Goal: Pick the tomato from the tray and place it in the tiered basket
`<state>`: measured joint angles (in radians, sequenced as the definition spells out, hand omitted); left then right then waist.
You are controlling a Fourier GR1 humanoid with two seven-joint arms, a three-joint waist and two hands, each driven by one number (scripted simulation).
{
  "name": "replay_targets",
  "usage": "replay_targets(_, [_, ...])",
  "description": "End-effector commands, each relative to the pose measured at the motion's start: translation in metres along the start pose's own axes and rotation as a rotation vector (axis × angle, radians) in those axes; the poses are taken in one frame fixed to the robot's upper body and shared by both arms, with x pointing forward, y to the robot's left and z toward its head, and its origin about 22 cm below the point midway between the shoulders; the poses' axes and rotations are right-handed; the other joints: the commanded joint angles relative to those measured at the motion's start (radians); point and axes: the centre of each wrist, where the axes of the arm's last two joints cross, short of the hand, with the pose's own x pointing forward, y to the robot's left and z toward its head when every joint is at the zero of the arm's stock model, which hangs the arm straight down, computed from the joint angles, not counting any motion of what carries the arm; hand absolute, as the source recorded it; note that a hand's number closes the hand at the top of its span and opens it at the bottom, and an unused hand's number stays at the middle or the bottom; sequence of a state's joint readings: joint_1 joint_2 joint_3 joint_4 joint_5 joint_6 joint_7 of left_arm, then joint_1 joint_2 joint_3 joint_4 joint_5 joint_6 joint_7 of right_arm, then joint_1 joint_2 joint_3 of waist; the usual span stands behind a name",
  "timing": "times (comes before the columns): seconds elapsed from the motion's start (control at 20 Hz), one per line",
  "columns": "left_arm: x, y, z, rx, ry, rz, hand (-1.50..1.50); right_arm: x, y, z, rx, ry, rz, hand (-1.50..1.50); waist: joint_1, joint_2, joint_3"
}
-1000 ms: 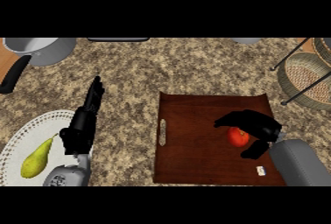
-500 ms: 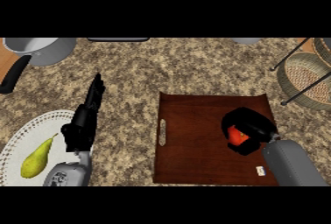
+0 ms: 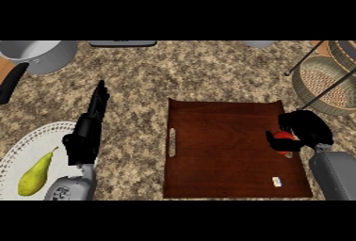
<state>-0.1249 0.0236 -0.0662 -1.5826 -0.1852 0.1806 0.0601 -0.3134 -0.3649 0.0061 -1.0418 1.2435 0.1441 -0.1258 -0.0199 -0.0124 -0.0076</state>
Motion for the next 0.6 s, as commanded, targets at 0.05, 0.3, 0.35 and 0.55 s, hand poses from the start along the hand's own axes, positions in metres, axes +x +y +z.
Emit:
replay_targets(0.05, [-0.011,0.005,0.005,0.001,0.013,0.002,0.0,-0.001,-0.018,0.017,-0.076,0.302,0.071,1.5,-0.008,0.003,0.004])
replay_targets(0.3, [-0.004,-0.002,0.008,-0.015,0.018,-0.015,0.0,0.006,-0.09,0.039,-0.219,0.389,0.025,1.5,0.002,0.004,0.006])
replay_targets(0.35, [-0.006,-0.009,0.009,0.018,0.006,0.009,0.0,0.018,-0.099,0.053,-0.245,0.385,0.02,1.5,-0.011,0.0,0.005])
replay_targets(0.55, [-0.015,-0.011,0.008,-0.004,0.014,0.004,0.0,0.009,-0.152,0.096,-0.37,0.415,0.017,1.5,-0.01,0.004,0.006])
